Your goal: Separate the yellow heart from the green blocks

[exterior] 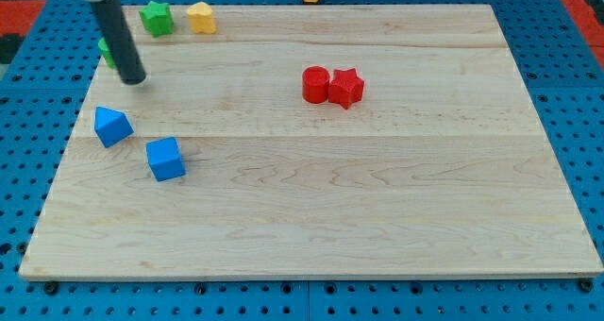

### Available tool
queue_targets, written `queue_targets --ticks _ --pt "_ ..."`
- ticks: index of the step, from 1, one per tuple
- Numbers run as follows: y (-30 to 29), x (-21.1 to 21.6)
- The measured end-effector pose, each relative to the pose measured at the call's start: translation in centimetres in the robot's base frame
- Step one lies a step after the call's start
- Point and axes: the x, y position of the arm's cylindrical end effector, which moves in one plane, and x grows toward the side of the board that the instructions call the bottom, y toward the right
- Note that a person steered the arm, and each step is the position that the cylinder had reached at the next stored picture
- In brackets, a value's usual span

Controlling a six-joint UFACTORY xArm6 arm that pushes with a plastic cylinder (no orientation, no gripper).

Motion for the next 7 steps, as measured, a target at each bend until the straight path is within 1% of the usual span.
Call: queue_targets --ticks 1,2,3,4,5,6,7 --pt "1.7 -7.5" --pt "1.7 -8.9" --pt "6.0 -10.9" --pt "4.0 -13.3" --pt "11.6 -15.8" --pt "22.9 -12.9" --pt "25.7 -11.4"
